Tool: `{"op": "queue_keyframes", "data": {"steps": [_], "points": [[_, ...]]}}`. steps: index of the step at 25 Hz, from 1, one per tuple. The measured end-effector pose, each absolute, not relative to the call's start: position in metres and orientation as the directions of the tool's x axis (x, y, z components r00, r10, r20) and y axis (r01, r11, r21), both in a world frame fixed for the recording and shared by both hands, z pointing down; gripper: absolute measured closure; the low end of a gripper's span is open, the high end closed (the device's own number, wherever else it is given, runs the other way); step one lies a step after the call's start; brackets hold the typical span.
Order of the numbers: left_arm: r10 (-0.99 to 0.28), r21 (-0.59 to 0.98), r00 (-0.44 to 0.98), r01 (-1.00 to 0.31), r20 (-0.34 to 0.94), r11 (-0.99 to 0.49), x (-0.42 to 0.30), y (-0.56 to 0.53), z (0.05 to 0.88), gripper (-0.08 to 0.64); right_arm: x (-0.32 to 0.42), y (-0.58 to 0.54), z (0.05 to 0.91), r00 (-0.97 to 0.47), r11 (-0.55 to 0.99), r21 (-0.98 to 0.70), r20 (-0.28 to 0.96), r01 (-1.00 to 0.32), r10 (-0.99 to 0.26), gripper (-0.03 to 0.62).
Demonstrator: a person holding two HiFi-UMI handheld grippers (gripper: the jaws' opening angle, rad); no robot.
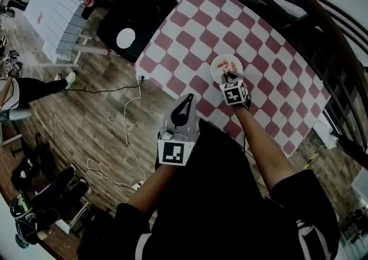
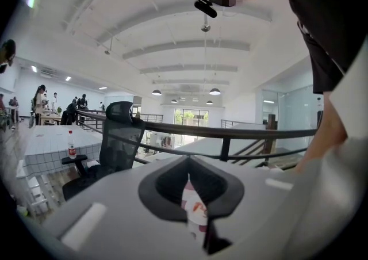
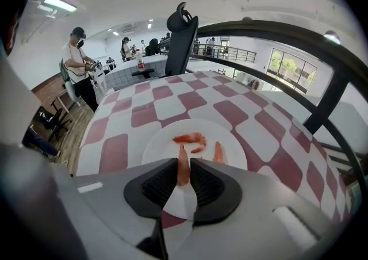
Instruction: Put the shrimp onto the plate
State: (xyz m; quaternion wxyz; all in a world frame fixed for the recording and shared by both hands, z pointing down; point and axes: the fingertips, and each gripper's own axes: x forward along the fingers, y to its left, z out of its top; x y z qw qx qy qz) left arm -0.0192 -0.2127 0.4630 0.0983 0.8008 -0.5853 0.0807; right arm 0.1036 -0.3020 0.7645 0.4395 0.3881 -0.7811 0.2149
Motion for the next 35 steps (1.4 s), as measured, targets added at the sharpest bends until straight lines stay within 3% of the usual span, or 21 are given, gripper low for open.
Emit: {"op": "queue_keyframes", "data": {"steps": [17, 23, 35], "points": [[-0.914, 0.068, 0.283, -0.959, 0.292, -0.276, -0.036, -0.204, 0.471, 0.551, 0.101, -0.307, 0.773, -0.322, 0.59, -0.018, 0.852, -0.807, -0.413, 0.522], [-0.913, 0.076, 0.292, -0.956, 0.285, -0.282, -0.043, -0.204, 0.467, 0.551, 0.098, -0.304, 0.768, -0.327, 0.597, -0.018, 0.85, -0.802, -0.414, 0.49], [-0.899, 0.103, 0.361, -0.933, 0.248, -0.346, -0.047, -0.21, 0.46, 0.551, 0.102, -0.289, 0.706, -0.347, 0.501, -0.06, 0.791, -0.863, -0.503, 0.488]]}}
